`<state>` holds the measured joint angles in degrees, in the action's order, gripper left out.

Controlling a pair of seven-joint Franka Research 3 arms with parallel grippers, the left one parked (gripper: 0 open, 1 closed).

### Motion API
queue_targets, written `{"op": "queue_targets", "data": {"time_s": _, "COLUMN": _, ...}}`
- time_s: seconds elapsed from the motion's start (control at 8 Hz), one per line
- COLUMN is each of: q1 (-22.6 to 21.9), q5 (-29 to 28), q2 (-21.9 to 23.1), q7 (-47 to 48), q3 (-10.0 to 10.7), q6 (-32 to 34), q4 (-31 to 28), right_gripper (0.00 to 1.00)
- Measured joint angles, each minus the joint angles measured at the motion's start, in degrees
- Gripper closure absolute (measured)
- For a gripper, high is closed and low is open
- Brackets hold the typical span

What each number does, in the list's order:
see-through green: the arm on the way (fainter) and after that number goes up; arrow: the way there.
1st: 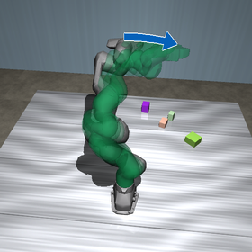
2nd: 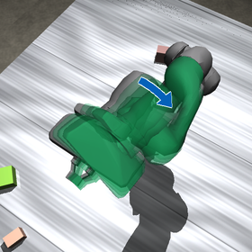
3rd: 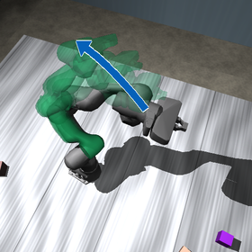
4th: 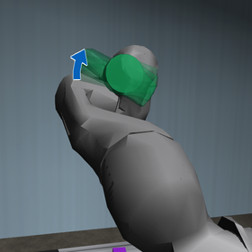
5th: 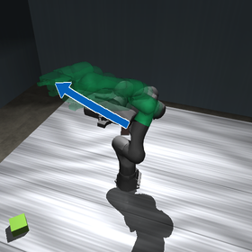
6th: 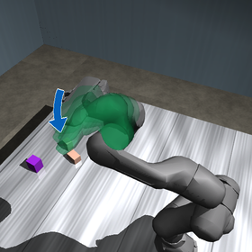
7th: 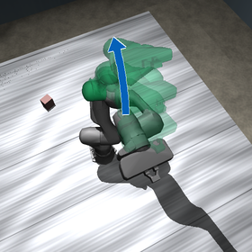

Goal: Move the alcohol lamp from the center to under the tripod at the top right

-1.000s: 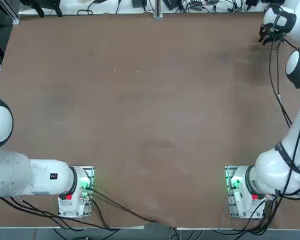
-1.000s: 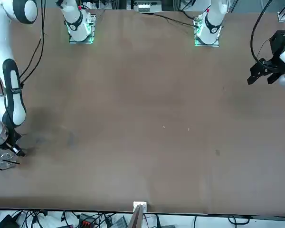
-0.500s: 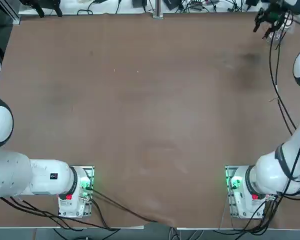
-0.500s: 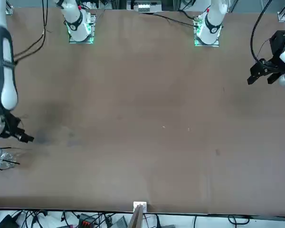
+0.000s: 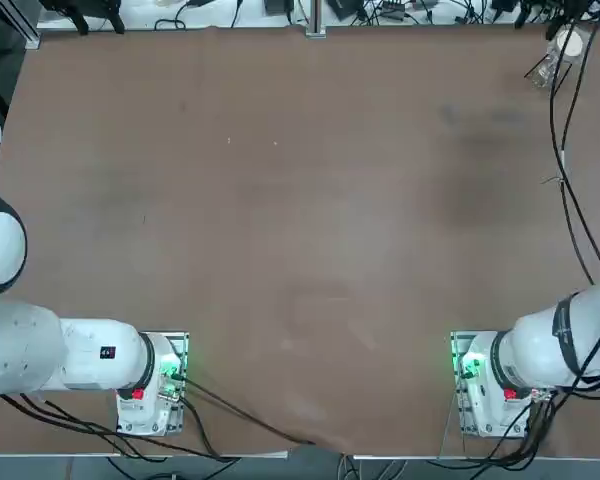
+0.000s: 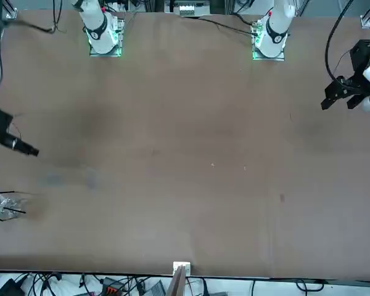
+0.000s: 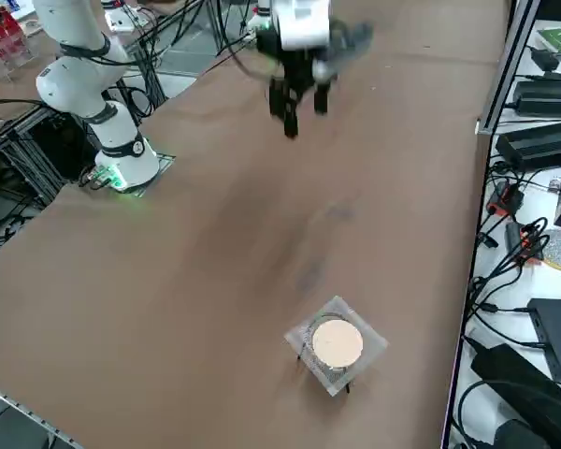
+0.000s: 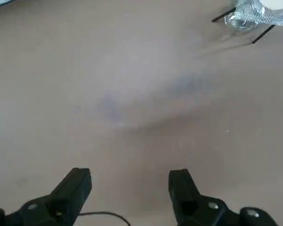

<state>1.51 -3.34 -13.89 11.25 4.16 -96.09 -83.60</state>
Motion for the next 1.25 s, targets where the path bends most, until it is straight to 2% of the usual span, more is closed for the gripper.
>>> {"op": "queue_targets", "data": {"time_s": 0.25, "q1": -1.7, "q5": 0.0, "q2": 4.5, "q7": -1.0, "q3": -1.1, "q6": 3.7, "q4": 0.7, "right_gripper": 0.0}}
{"op": "queue_targets", "data": {"time_s": 0.5, "q1": -2.0, "q5": 0.1, "q2": 8.5, "q7": -6.3, "q3": -1.2, "q6": 6.9, "q4": -0.5, "right_gripper": 0.0}}
{"op": "queue_targets", "data": {"time_s": 1.0, "q1": -5.2, "q5": 5.7, "q2": 19.0, "q7": -9.4, "q3": -1.3, "q6": 7.4, "q4": -12.5, "right_gripper": 0.0}}
{"op": "queue_targets", "data": {"time_s": 1.25, "q1": -5.5, "q5": 5.9, "q2": 22.9, "q7": -9.4, "q3": -1.3, "q6": 7.2, "q4": -16.5, "right_gripper": 0.0}}
